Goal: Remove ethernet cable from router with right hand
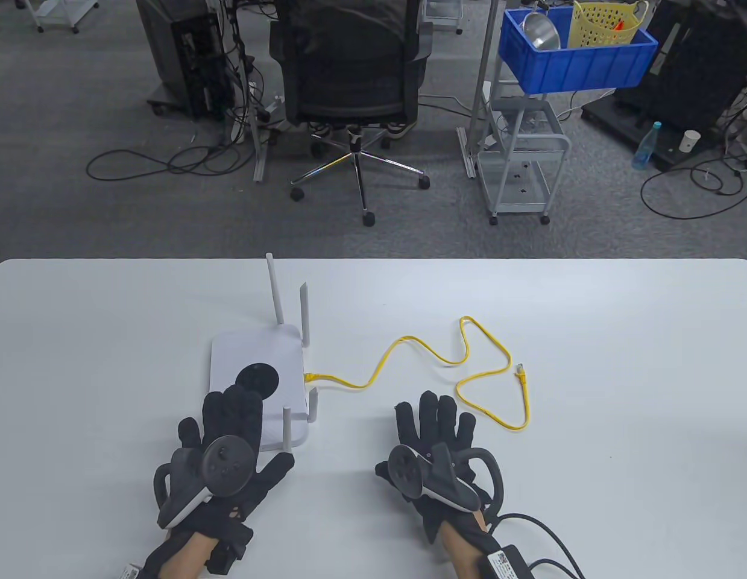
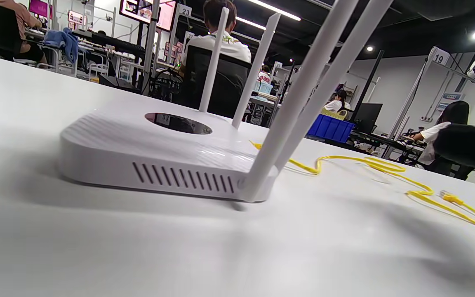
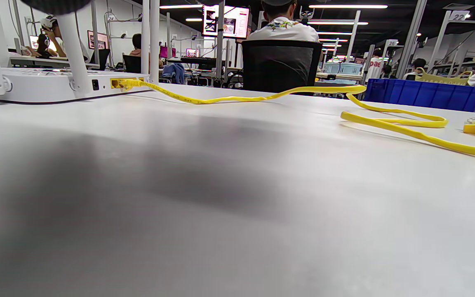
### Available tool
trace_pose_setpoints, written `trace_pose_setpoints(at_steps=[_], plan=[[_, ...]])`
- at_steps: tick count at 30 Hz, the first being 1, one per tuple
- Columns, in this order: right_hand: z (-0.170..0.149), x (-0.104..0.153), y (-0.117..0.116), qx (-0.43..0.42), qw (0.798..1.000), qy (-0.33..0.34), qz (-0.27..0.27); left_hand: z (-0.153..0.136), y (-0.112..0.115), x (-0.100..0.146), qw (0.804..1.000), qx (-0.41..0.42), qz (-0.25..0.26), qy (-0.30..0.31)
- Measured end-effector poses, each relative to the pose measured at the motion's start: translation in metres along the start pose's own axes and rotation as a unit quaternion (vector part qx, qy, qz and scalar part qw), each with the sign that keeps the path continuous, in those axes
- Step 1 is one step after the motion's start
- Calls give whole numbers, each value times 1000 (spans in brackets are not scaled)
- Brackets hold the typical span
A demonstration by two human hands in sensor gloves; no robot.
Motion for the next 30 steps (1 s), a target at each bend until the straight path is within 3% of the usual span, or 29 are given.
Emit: trace_pose_setpoints(at_steps=[6, 10, 17, 24, 30], plan=[[-1, 0, 0, -2, 1000, -3, 3, 19, -6, -13, 999, -48, -10, -13], [-1, 0, 1, -3, 1000, -3, 3, 24, 3, -31, 998, -24, -50, -36], [-2, -1, 1, -8, 1000, -3, 6, 14, 32, -52, 989, 65, -113, -66], [-4, -4, 1, -14, 1000, -7, 9, -4, 79, -65, 971, 73, -194, -117], [-5, -5, -1, -20, 1000, -9, 19, -4, 95, -68, 962, 89, -219, -133]])
Point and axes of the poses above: the tracker on the back of each hand, its own z axis roughly to the thumb side, its own x axis roughly from the fingertips to the wrist, y = z × x, the point moved 2 cm from there along -x, roughly from the wrist to the fingertips, and after that the axes turned 15 degrees about -x, right-handed, at the moved point
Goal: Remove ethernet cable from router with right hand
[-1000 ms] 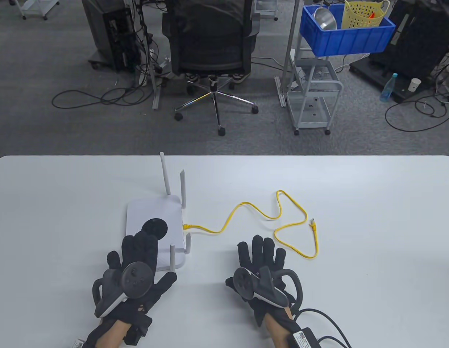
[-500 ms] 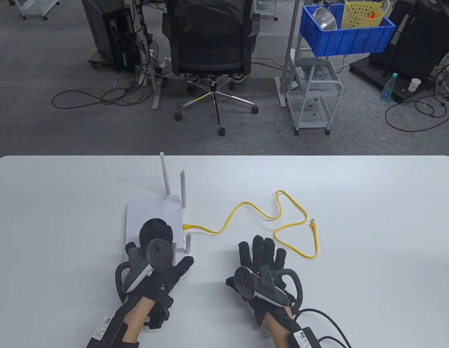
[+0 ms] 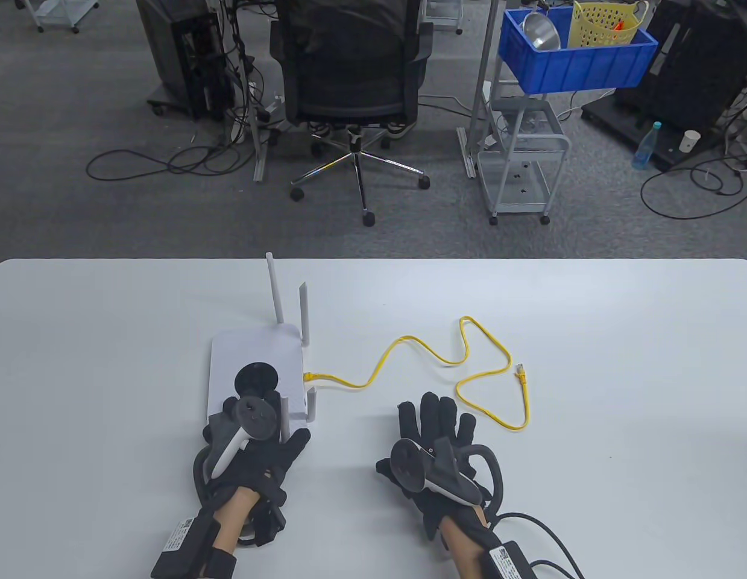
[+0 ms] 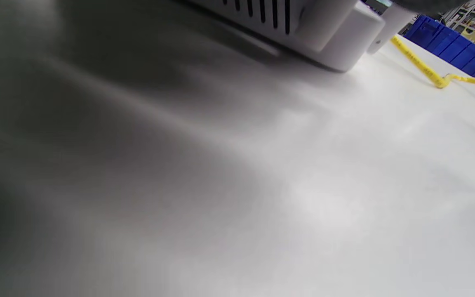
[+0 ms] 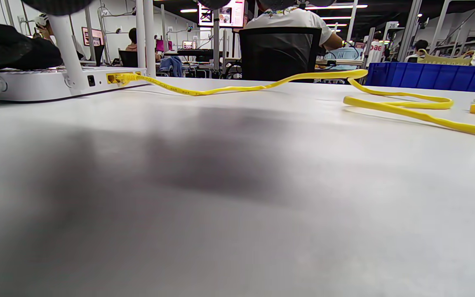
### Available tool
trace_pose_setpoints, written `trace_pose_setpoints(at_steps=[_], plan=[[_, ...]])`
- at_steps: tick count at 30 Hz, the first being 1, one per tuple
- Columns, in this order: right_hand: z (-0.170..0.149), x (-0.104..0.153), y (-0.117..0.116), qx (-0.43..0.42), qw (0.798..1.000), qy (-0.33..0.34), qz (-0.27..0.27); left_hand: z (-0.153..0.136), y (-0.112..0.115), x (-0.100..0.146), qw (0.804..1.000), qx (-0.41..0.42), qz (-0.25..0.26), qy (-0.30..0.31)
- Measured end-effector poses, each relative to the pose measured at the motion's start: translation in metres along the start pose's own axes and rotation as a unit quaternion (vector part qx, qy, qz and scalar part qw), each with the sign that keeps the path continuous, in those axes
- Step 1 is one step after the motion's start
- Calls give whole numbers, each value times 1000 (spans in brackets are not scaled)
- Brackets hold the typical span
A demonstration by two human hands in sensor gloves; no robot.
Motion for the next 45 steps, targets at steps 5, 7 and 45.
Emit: trace_pose_setpoints(at_steps=[5, 7, 45], plan=[[-2, -2, -1, -2, 1000, -4, 6, 3, 9, -1, 998, -44, 21, -33], [-3, -2, -1, -3, 1000, -5, 6, 3, 9, -1, 999, -38, 18, -30], [-5, -2, -6, -14, 999, -19, 35, -66, -18, 42, 899, 400, 156, -89]])
Point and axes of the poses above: the tracker on the back of each hand, its own z axis roughly to the thumb side, its own x axis roughly from the fingertips to the wrist, y = z × x, the point moved 2 cm from there along -x, roughly from the wrist to the fingertips, and after that the axes turned 15 degrees about -x, right-handed, at the moved point
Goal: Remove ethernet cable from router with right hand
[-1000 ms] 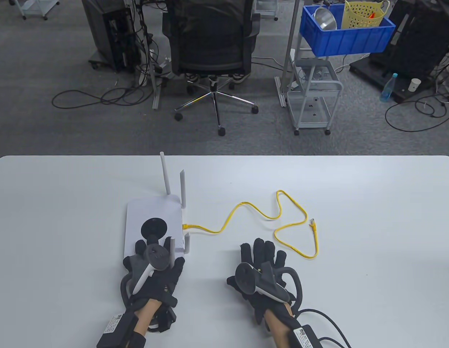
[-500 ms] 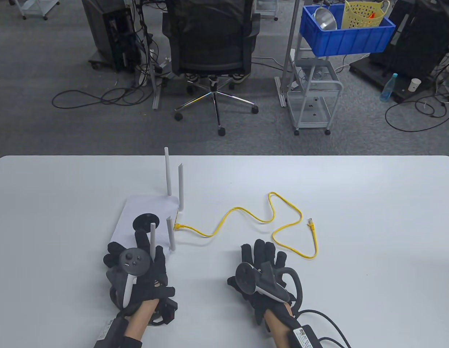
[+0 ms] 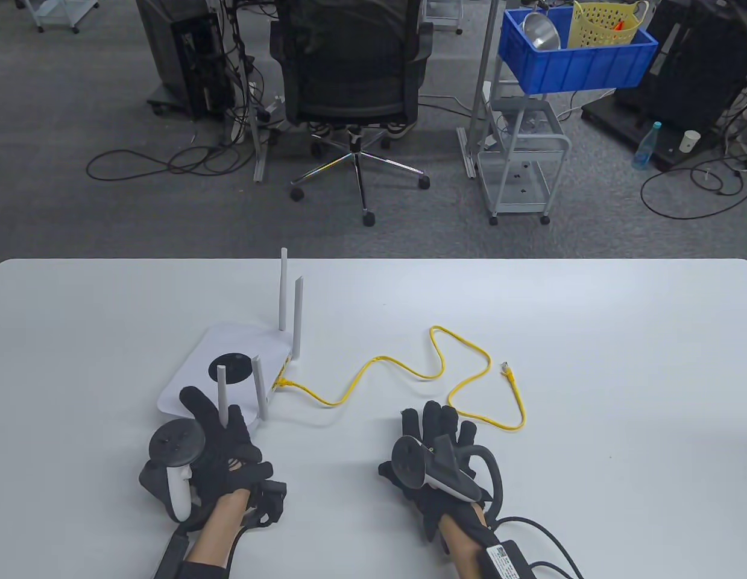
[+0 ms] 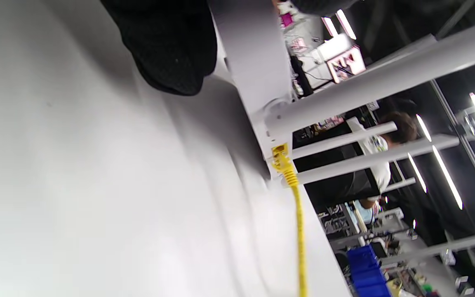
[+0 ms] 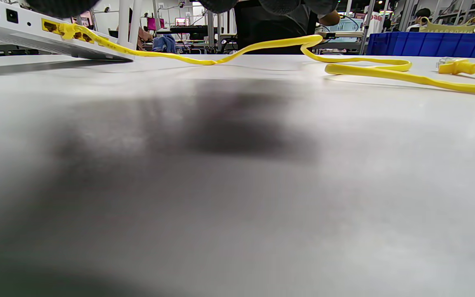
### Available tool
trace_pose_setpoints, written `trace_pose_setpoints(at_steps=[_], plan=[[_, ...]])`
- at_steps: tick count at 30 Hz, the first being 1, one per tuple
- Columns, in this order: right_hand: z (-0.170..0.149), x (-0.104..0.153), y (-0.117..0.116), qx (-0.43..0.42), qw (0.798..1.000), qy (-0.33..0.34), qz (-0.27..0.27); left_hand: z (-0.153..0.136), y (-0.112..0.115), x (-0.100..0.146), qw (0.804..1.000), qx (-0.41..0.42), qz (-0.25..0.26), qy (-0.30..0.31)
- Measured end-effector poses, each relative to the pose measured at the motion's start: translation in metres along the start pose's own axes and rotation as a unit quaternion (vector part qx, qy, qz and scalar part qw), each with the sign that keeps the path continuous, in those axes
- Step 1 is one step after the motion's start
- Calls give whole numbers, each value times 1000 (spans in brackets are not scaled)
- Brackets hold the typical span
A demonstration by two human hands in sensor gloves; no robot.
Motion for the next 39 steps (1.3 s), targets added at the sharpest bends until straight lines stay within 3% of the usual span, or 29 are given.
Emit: trace_pose_setpoints(at_steps=[13, 20, 31, 39], plan=[[1, 0, -2, -5, 1000, 0, 12, -30, -8, -13, 983, 167, -48, -65], [6, 4, 6, -9, 999, 27, -38, -33, -8, -14, 973, 217, -64, -55], [31, 25, 30, -64, 981, 110, -149, -4, 22, 2, 968, 218, -123, 21], [28, 25, 32, -143, 974, 102, -146, 15, 48, 23, 959, 209, -180, 62]])
Point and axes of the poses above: the tracker on the back of each hand, its own z axis roughly to the thumb side, its own x axis roughly from the fingertips to the wrist, y = z × x, the point moved 2 cm from there along -x, roughly from the wrist to the fingertips, and after that the axes turned 15 degrees about -x, right-handed, at the moved point
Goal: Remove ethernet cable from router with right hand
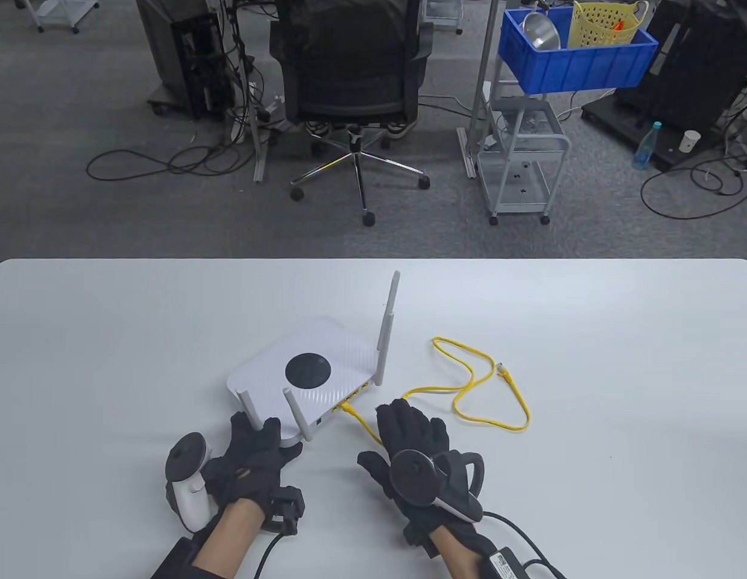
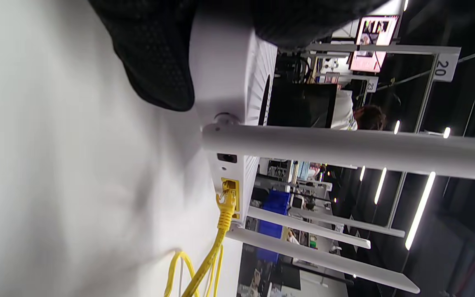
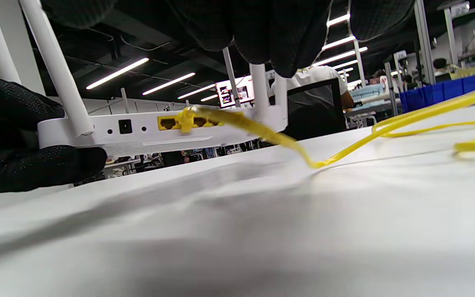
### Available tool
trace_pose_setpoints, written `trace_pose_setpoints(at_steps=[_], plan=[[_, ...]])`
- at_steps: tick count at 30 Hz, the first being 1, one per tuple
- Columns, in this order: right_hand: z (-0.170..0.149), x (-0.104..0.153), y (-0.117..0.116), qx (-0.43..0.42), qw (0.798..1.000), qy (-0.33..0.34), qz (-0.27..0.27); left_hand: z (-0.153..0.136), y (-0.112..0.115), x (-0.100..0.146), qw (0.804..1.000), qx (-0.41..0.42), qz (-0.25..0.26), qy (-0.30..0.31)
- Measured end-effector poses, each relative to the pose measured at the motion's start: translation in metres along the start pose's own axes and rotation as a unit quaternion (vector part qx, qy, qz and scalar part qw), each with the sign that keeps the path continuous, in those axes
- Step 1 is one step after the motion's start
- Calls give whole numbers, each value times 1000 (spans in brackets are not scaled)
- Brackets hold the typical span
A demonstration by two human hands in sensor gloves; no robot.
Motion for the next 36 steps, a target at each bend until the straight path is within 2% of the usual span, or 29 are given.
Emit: trace_pose_setpoints(at_steps=[6, 12, 15, 23, 36], plan=[[-12, -3, -3, -68, 997, -38, 16, 6, 17, 6, 999, -9, -29, 27], [-22, -5, -5, -117, 990, -73, 22, 8, 23, 9, 998, -20, -37, 43], [-33, -5, -5, -179, 978, -110, 19, 8, 25, 9, 998, -20, -42, 46], [-52, -4, -8, -267, 946, -184, 30, 12, 39, 13, 995, -30, -68, 70], [-70, 4, -8, -325, 905, -274, 17, 16, 53, 18, 988, -59, -88, 108]])
Point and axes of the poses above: the tracker on the back of each hand, its own z axis roughly to the thumb side, its own x axis roughly from the fingertips to the wrist, y = z × x, the point moved 2 cm from there along -x, roughly from the wrist to the fingertips, and after that the axes turned 15 degrees about -x, right-handed, at the moved point
